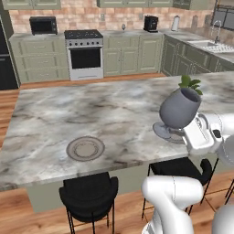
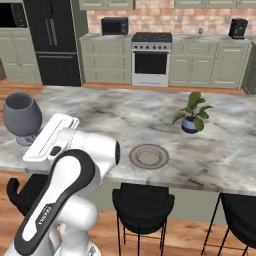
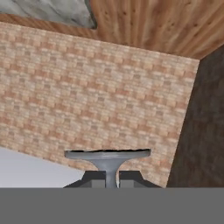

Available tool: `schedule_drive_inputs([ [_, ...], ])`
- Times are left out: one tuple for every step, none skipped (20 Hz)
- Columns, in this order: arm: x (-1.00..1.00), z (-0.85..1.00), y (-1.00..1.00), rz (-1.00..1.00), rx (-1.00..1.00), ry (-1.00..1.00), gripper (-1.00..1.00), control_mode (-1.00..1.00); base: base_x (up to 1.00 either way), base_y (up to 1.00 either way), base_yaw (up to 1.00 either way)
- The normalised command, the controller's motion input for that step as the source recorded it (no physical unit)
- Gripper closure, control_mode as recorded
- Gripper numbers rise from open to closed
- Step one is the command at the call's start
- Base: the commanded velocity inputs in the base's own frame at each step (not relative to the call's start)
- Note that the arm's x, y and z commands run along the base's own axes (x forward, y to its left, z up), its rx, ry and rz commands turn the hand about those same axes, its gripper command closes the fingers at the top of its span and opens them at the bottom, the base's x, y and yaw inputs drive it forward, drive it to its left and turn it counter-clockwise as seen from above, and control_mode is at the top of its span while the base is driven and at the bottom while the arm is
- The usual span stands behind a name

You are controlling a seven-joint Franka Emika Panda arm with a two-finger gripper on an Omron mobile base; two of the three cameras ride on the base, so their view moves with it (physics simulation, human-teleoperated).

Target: Retrieve the wine glasses from the counter and place one next to each plate.

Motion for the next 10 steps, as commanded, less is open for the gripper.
schedule_drive_inputs([
  [0.57, -0.31, 0.16, -0.11, 0.00, 0.01, 1.00, -1.00, 0.00, 0.00, 0.00],
  [0.54, -0.31, 0.11, -0.10, 0.00, 0.00, 1.00, -1.00, 0.00, 0.00, 0.00],
  [0.54, -0.32, 0.09, -0.09, 0.00, 0.00, 1.00, -1.00, 0.00, 0.00, 0.00],
  [0.54, -0.36, 0.08, -0.09, -0.01, 0.00, 1.00, -1.00, 0.00, 0.00, 0.00],
  [0.51, -0.39, 0.04, -0.09, -0.02, 0.00, 1.00, -1.00, 0.00, 0.00, 0.00],
  [0.53, -0.43, 0.06, -0.09, -0.03, 0.00, 1.00, -1.00, 0.00, 0.00, 0.00],
  [0.56, -0.44, 0.06, -0.08, -0.03, 0.02, 1.00, -1.00, 0.00, 0.00, 0.00],
  [0.56, -0.44, 0.06, -0.08, -0.03, 0.05, 1.00, -1.00, 0.00, 0.00, 0.00],
  [0.56, -0.43, 0.01, -0.07, -0.02, 0.07, 1.00, -1.00, 0.00, 0.00, 0.00],
  [0.54, -0.44, 0.00, -0.05, -0.01, 0.08, 1.00, -1.00, 0.00, 0.00, 0.00],
])
